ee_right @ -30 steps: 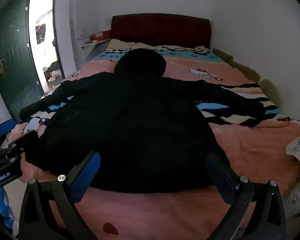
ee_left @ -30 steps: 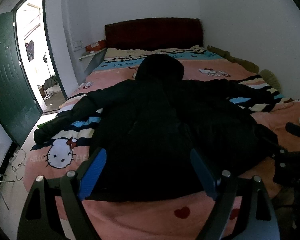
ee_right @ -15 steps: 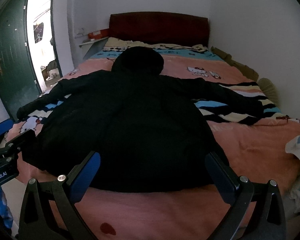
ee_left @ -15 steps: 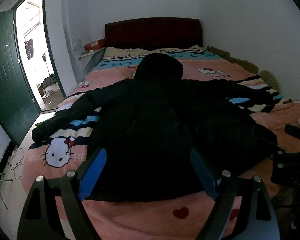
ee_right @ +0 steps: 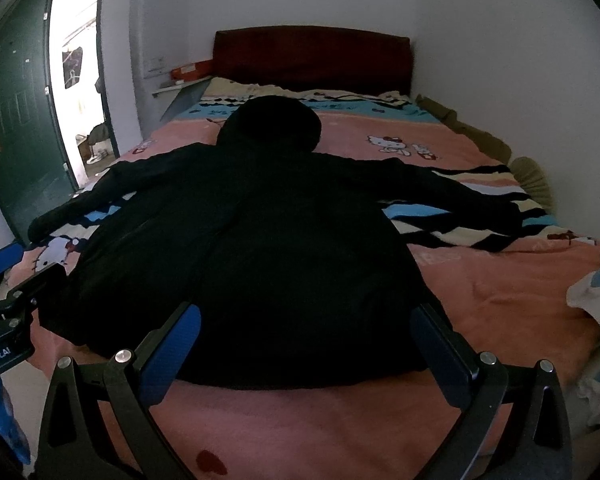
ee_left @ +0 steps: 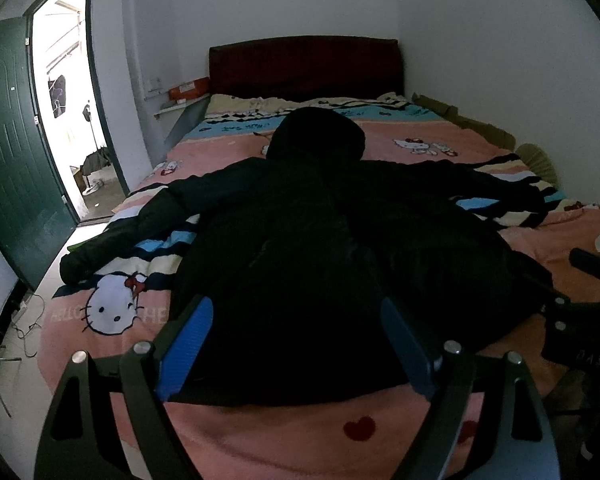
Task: Fold large clothes
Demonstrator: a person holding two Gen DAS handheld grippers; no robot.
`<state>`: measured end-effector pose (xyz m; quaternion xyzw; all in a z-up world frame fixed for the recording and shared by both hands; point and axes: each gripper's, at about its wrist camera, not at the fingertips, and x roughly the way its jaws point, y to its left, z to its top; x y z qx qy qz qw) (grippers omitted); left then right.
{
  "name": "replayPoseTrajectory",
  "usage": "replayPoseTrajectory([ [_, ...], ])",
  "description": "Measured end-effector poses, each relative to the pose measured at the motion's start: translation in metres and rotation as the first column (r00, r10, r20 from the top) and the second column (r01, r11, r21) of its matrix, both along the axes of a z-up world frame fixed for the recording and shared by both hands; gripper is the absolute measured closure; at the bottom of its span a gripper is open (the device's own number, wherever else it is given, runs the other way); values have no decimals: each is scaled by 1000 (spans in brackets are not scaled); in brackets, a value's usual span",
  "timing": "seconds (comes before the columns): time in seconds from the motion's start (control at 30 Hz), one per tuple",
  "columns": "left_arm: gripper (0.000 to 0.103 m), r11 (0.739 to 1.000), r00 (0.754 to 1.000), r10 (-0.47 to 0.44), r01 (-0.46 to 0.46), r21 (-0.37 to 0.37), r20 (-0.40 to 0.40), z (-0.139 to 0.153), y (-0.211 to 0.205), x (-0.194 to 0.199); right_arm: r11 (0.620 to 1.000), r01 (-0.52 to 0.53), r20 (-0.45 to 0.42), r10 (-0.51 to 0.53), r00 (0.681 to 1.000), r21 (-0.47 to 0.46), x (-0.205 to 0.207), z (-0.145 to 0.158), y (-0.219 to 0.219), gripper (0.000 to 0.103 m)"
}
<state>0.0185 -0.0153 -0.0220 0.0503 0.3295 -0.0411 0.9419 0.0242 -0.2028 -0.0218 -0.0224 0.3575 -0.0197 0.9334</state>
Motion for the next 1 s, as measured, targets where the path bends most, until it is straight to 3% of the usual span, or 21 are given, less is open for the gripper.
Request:
replayPoseTrajectory([
  [1.0,17,1000,1000,6,-6,-30,-7,-9,10,6,1000,11,-9,-11,1000,-20,6,-5,1,1],
])
